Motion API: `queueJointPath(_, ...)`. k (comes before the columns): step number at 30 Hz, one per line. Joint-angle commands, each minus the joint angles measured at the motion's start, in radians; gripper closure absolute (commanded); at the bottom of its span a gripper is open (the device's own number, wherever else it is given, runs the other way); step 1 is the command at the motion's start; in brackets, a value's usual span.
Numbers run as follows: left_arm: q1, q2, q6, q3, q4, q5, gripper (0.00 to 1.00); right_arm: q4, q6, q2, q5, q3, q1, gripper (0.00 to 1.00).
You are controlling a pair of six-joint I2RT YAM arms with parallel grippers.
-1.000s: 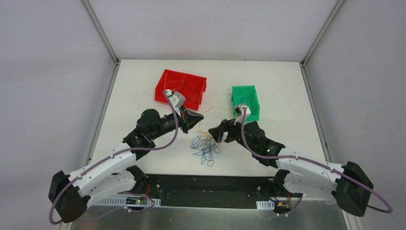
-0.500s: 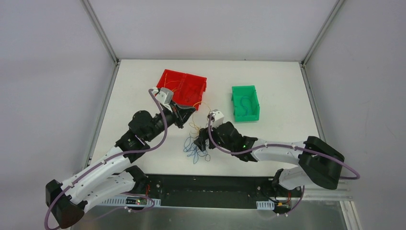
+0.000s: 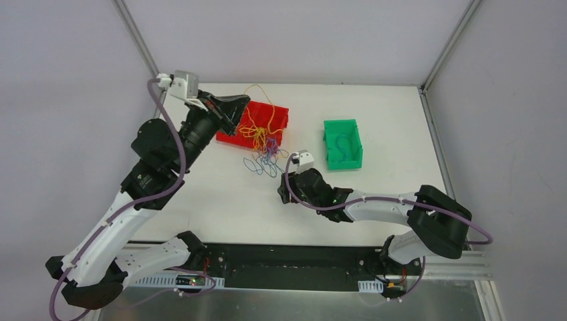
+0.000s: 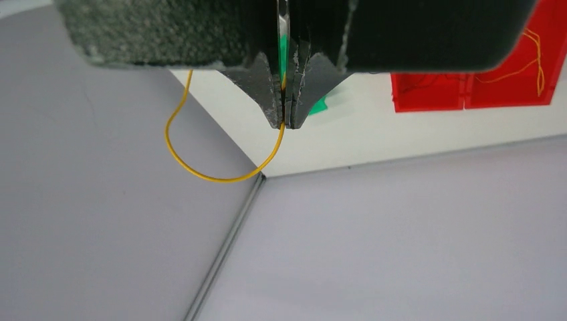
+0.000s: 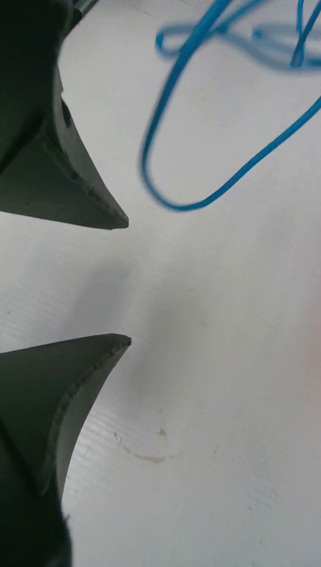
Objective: Untangle the cables
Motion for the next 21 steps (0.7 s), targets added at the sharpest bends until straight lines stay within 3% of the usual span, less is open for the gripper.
queueJointPath(1, 0.009, 0.021, 0.053, 0.138, -0.123, -0.090, 1.00, -0.033, 0.041, -0.045, 0.124, 0.029, 0.002, 0.42)
queueJointPath(3, 0.009, 0.023, 0.049, 0.159, -0.135, -0.084, 1.00, -0.035, 0.045, -0.071, 0.141, 0.018, 0.000, 0.42)
queueJointPath(6, 0.009, 0.024, 0.038, 0.160, -0.137, -0.062, 1.00, 0.012, 0.020, -0.160, 0.099, -0.028, 0.000, 0.25)
queueJointPath(9, 0.009, 0.031, 0.023, 0.153, -0.139, -0.036, 1.00, 0.113, -0.034, -0.277, -0.010, -0.114, 0.002, 0.18)
queueJointPath(16, 0.010, 0.038, -0.051, 0.100, -0.138, 0.101, 1.00, 0.290, -0.114, -0.517, -0.282, -0.254, 0.003, 0.14)
queueJointPath(21, 0.009, 0.050, -0.139, 0.023, -0.085, 0.206, 1.00, 0.295, -0.127, -0.549, -0.347, -0.266, 0.002, 0.14)
